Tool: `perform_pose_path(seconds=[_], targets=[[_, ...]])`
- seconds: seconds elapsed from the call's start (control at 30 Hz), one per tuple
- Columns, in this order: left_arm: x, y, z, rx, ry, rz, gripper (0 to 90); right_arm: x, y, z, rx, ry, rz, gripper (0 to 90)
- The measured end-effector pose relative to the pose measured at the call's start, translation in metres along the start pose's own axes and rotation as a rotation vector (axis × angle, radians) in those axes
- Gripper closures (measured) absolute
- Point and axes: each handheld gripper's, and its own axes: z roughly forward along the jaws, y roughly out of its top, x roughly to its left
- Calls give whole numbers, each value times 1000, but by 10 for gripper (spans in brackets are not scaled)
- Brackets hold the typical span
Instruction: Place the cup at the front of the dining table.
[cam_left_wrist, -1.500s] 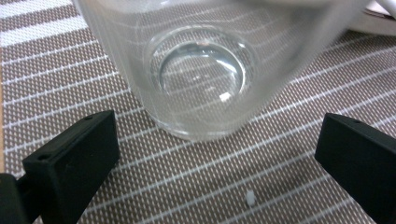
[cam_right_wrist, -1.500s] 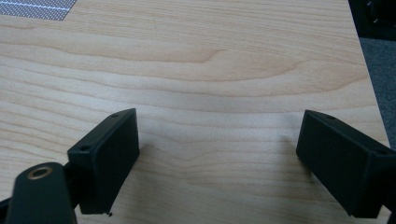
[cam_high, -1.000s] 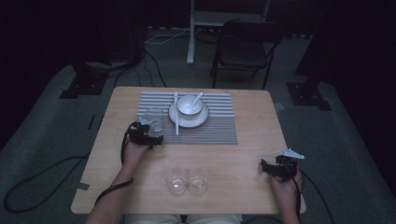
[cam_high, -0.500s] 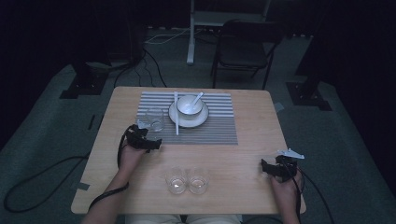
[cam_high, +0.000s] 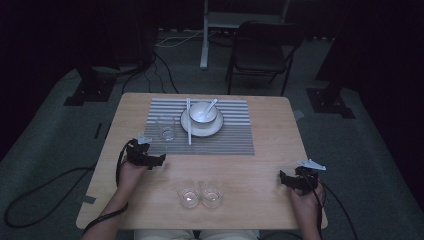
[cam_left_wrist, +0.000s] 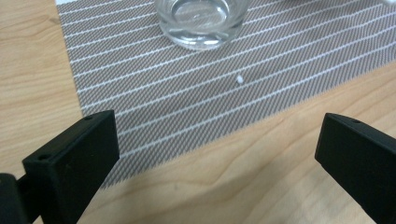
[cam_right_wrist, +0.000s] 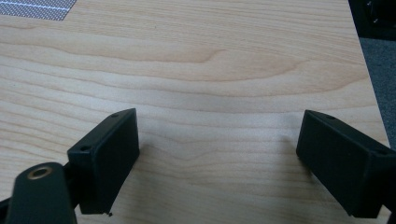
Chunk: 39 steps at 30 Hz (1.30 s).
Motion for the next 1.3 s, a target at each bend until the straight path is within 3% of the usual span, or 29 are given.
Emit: perform_pose_path(seconds=[0.2, 0.8, 1.1, 1.3], targets=[[2, -10, -9, -3, 5, 9, 0, 0, 0, 0, 0, 0, 0, 125], [11, -41, -38, -35, -12, -21, 0, 0, 0, 0, 0, 0, 0, 125], [14, -58, -56, -49, 2, 0, 0, 0, 0, 0, 0, -1, 1, 125], [16, -68, -63, -56, -4, -15, 0, 0, 0, 0, 1, -1, 1, 125]])
